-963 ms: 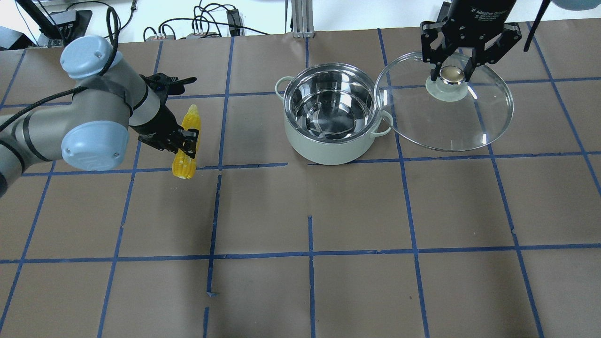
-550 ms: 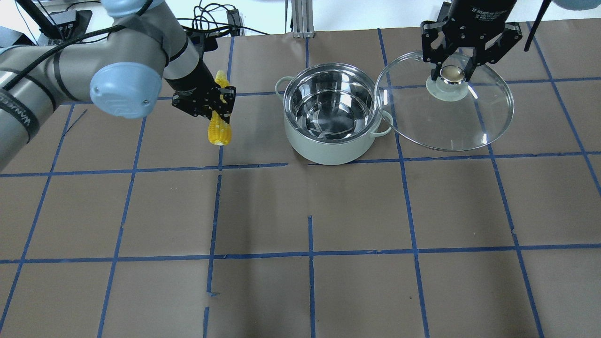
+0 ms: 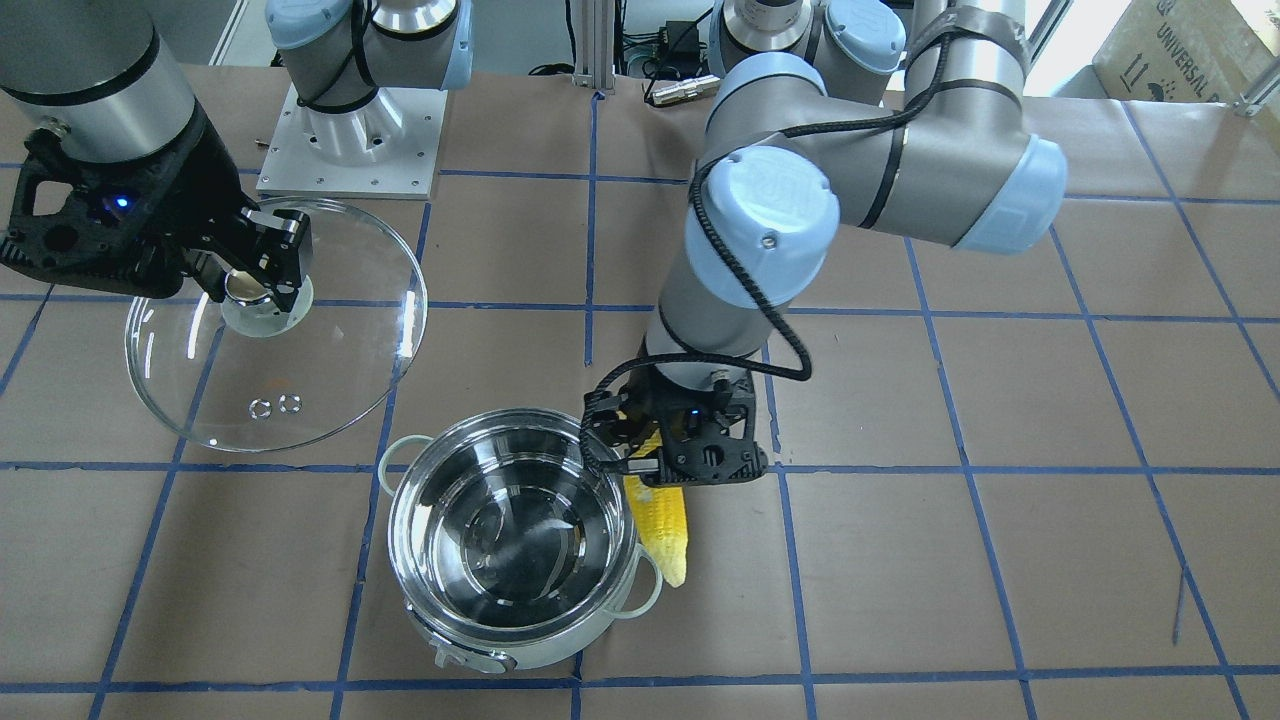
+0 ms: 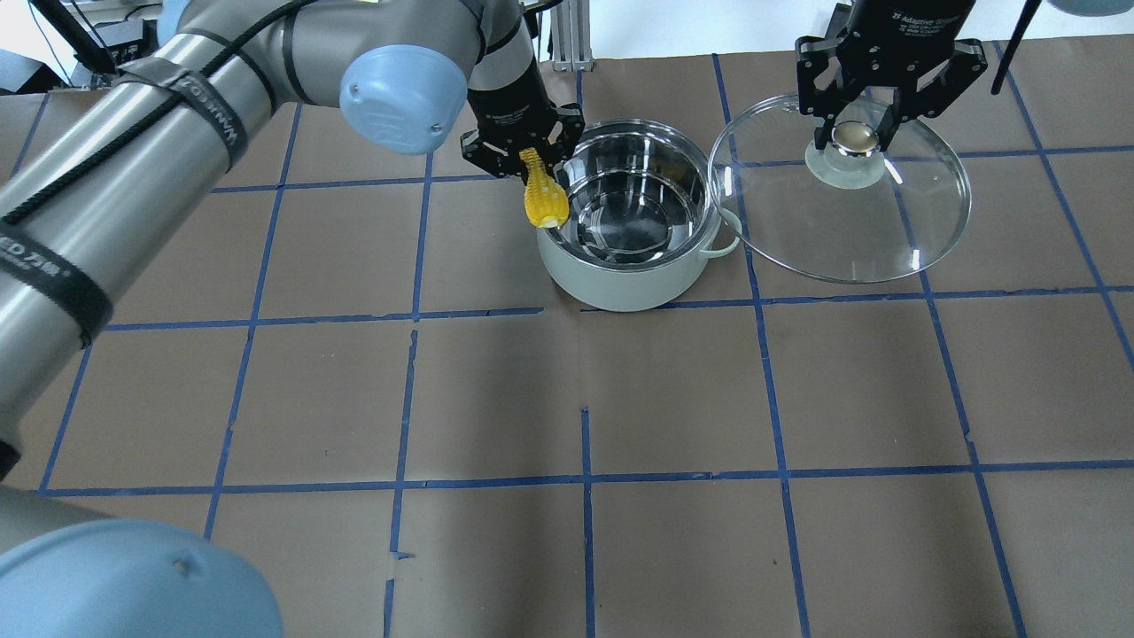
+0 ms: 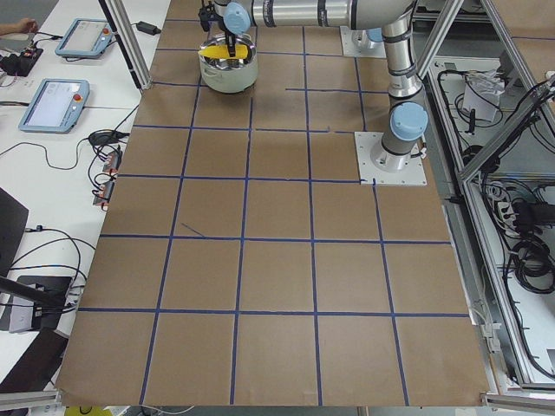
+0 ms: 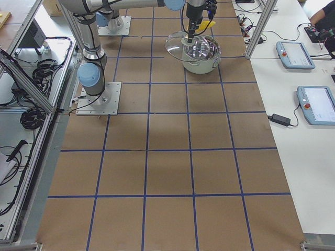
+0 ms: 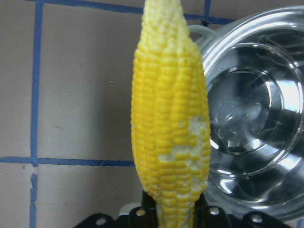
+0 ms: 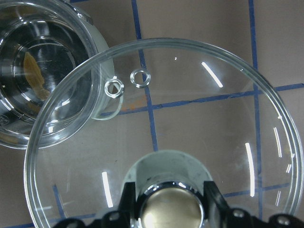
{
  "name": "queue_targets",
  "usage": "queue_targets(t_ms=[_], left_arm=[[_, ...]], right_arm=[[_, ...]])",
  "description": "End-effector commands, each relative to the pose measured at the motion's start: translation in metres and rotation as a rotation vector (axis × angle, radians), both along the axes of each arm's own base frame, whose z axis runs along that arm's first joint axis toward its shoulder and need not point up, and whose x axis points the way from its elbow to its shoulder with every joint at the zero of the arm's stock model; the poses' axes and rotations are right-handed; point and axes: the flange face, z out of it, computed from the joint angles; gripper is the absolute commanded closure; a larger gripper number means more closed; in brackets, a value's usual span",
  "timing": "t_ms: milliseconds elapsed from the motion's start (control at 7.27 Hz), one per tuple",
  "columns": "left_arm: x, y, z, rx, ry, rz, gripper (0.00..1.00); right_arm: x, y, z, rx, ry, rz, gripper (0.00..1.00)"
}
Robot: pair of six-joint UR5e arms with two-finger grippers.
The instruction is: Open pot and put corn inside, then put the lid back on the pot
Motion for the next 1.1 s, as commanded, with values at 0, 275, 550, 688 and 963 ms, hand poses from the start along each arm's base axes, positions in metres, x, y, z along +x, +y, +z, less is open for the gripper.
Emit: queue_targets(t_ms=[0,275,550,688,963], left_arm=[[-0.046,-0.019,-0.018,-0.004,-0.003,0.008,0.88],[-0.059,-0.02,-0.04,0.018,-0.013,-0.011,0.86],[-0.061,-0.022,-0.052,0.031,-0.017,-0.011,0.48],[-0.066,-0.021,-0.062,0.044,-0.022,-0.019,0.01],[-0.068,-0.021,-0.058,0.036,-0.023,-0.022,0.0]], right_arm=[[-0.005,-0.001,-0.001,0.003,0.011,0.003,0.57],[-0.023,-0.004,-0.005,0.011,0.011,-0.021,0.57],[-0.022,-0.004,-0.004,0.008,0.009,-0.015,0.57],[-0.023,-0.004,-0.003,0.007,0.009,-0.009,0.57],[-0.023,-0.004,-0.004,0.01,0.009,-0.007,0.57]])
